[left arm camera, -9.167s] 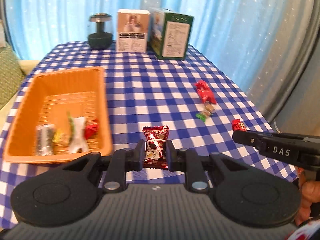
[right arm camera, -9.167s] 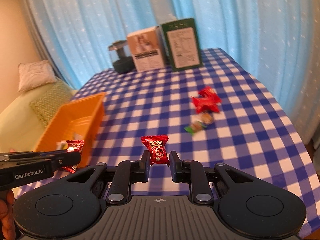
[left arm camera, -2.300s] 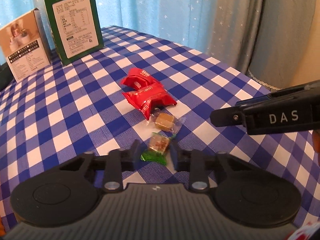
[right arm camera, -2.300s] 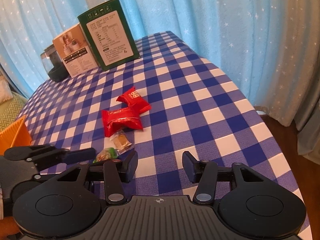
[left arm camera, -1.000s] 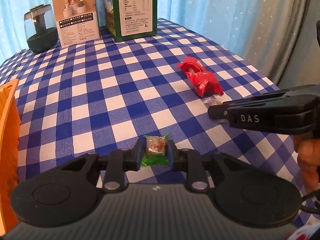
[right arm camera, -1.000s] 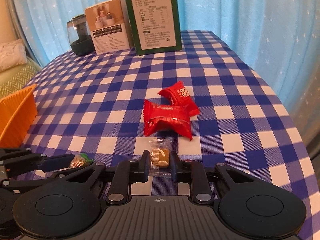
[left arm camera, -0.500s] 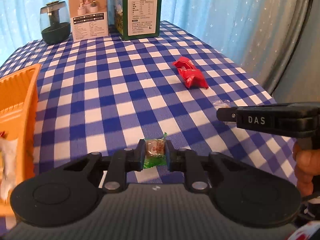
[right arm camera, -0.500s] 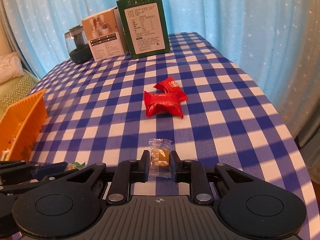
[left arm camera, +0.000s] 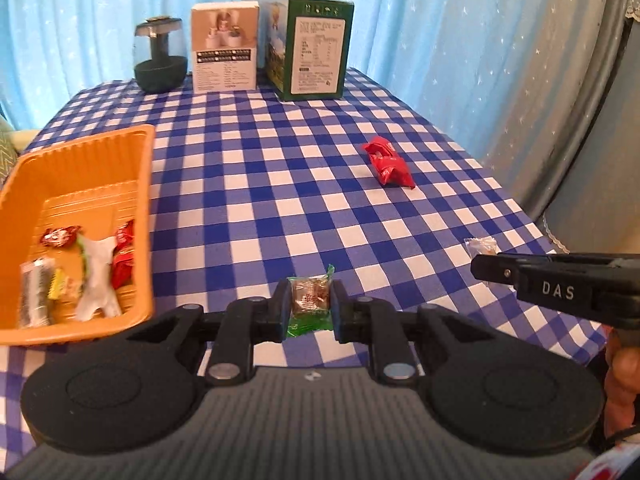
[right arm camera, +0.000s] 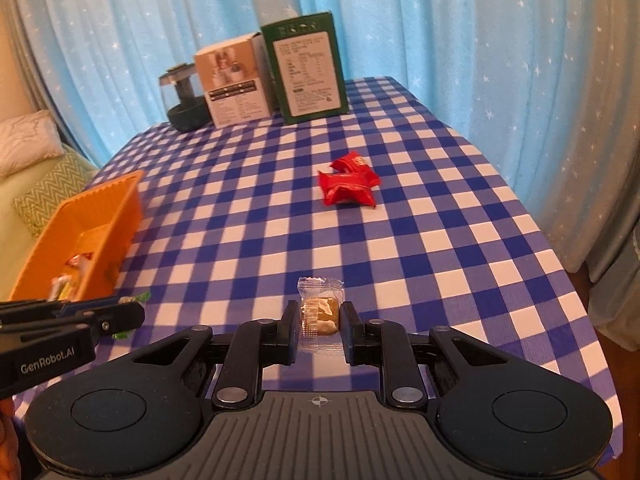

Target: Organize snacks

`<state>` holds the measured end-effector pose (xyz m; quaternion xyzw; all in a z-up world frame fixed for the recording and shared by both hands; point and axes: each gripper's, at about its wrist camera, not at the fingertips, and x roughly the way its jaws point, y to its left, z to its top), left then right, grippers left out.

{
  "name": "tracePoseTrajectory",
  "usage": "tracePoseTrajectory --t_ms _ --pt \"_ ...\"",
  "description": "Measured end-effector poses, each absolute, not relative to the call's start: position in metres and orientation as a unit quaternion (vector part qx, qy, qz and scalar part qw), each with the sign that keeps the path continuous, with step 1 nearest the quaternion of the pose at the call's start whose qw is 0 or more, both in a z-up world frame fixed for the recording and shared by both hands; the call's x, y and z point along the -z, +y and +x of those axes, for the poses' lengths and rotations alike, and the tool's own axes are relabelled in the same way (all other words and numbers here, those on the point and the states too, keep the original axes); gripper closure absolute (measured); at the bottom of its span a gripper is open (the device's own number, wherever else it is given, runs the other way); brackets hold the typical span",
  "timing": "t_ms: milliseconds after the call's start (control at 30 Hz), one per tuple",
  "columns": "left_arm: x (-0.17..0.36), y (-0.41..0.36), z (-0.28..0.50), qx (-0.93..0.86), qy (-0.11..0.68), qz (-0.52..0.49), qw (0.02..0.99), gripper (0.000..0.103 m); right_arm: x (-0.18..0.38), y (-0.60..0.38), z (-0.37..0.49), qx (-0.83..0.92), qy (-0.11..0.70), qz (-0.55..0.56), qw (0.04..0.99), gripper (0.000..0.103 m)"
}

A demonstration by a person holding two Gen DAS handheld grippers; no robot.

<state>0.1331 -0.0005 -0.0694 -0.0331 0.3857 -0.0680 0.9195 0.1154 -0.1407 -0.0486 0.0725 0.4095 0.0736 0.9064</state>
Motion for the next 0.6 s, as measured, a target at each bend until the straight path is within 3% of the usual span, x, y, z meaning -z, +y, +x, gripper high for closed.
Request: tracePoseTrajectory --t_ms 600 --pt "0.03 0.038 0.085 0.038 0.353 -0.061 0.933 0.085 0.007 -0.089 0.082 -0.125 0.38 0.047 0.915 0.081"
